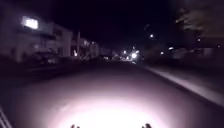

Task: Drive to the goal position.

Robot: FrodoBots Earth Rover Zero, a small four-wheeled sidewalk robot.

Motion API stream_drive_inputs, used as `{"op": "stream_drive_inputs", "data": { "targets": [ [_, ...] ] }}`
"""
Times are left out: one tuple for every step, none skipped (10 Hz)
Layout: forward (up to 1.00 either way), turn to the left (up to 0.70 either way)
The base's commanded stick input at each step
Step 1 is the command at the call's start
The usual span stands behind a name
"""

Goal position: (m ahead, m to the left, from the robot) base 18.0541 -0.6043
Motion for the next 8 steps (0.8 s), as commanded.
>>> {"op": "stream_drive_inputs", "data": {
  "targets": [
    [0.7,-0.35],
    [0.7,-0.02],
    [0.7,-0.03],
    [0.7,-0.31],
    [0.7,-0.3],
    [0.7,-0.24],
    [0.7,0.0],
    [0.7,0.0]
  ]
}}
